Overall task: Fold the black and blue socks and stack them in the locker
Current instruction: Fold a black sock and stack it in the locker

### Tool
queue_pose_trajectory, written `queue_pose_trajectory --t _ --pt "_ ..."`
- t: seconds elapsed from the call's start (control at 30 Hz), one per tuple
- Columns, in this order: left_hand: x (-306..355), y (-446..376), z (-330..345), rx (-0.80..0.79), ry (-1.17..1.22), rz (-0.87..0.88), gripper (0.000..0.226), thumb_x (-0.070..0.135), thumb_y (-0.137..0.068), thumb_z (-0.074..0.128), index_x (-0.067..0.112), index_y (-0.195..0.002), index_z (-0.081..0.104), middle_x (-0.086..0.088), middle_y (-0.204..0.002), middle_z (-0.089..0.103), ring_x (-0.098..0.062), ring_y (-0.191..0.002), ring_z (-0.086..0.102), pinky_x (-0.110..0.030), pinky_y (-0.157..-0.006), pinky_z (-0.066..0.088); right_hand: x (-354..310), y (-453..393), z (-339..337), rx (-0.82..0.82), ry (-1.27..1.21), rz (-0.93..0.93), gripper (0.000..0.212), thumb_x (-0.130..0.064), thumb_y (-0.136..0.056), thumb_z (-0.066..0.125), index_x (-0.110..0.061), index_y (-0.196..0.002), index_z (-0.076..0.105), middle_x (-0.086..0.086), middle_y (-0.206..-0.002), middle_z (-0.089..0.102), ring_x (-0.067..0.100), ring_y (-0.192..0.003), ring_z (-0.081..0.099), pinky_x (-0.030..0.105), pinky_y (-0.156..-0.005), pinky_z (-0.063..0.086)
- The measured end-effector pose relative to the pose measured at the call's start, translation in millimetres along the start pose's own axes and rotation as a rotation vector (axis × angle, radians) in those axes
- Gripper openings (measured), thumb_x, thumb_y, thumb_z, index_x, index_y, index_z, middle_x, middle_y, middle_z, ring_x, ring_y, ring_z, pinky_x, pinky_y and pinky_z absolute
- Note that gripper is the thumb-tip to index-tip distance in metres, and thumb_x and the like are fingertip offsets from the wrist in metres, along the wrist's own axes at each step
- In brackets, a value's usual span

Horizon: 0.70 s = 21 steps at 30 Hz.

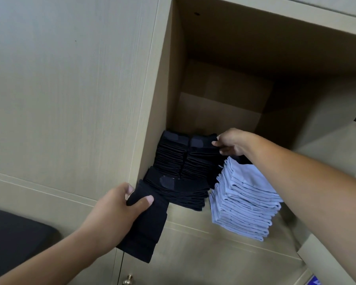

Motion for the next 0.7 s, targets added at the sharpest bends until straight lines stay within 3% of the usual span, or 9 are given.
queue_pose_trajectory --t 0.17,0.3,0.37,0.47,0.6,0.7 --pt "-1 -2 -2 -0.012 0.025 -0.013 0.032 0.04 -0.09 0.073 0.012 -0.093 0.059 -0.007 -0.077 0.077 -0.031 -0.074 0.076 -0.056 -0.072 0.062 2 -2 -1 -0.054 -0.08 0.029 0.036 0.002 -0.103 0.051 -0.009 -0.137 0.047 -0.002 -0.088 0.06 0.01 -0.066 0.052 0.016 -0.042 0.048" --pt "-1 -1 -4 -0.023 0.035 -0.012 0.029 0.04 -0.091 0.073 0.014 -0.093 0.059 -0.007 -0.078 0.078 -0.032 -0.075 0.076 -0.057 -0.073 0.062 2 -1 -1 -0.006 0.002 -0.006 0.027 -0.002 -0.096 0.065 -0.006 -0.121 0.055 0.004 -0.089 0.065 0.013 -0.061 0.057 0.018 -0.047 0.053" --pt "-1 0 -5 -0.024 0.03 -0.01 0.031 0.041 -0.09 0.073 0.013 -0.092 0.058 -0.008 -0.078 0.077 -0.035 -0.077 0.076 -0.059 -0.073 0.062 -3 -2 -4 0.092 0.18 -0.076 0.03 -0.01 -0.086 0.08 -0.004 -0.109 0.061 0.01 -0.097 0.068 0.02 -0.069 0.068 0.023 -0.055 0.058" --pt "-1 1 -7 -0.016 0.021 -0.012 0.034 0.044 -0.089 0.074 0.014 -0.092 0.057 -0.012 -0.08 0.077 -0.043 -0.083 0.073 -0.063 -0.073 0.059 -12 1 -5 0.236 0.513 -0.167 0.048 -0.028 -0.071 0.093 -0.007 -0.106 0.068 0.01 -0.109 0.069 0.027 -0.102 0.069 0.031 -0.085 0.056" --pt "-2 -1 -11 -0.002 0.03 -0.01 0.031 0.043 -0.089 0.074 0.015 -0.092 0.06 -0.007 -0.08 0.077 -0.035 -0.077 0.076 -0.059 -0.073 0.061 -19 4 3 0.212 0.481 -0.28 0.027 -0.022 -0.074 0.091 -0.013 -0.086 0.069 0.006 -0.102 0.07 0.021 -0.1 0.066 0.027 -0.083 0.05" --pt "-3 -2 -12 -0.008 0.028 -0.004 0.031 0.043 -0.09 0.074 0.015 -0.091 0.06 -0.005 -0.079 0.078 -0.028 -0.075 0.076 -0.056 -0.073 0.063 -24 10 16 0.12 0.479 -0.437 0.013 -0.022 -0.083 0.084 -0.015 -0.089 0.074 -0.001 -0.094 0.068 0.015 -0.094 0.062 0.023 -0.079 0.043"
Point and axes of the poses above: each hand's wrist, its own y-axis away from the middle knuckle, its own z-axis out of the palm, x = y × z, the point moved 5 cm from there along -y, towards the middle knuckle
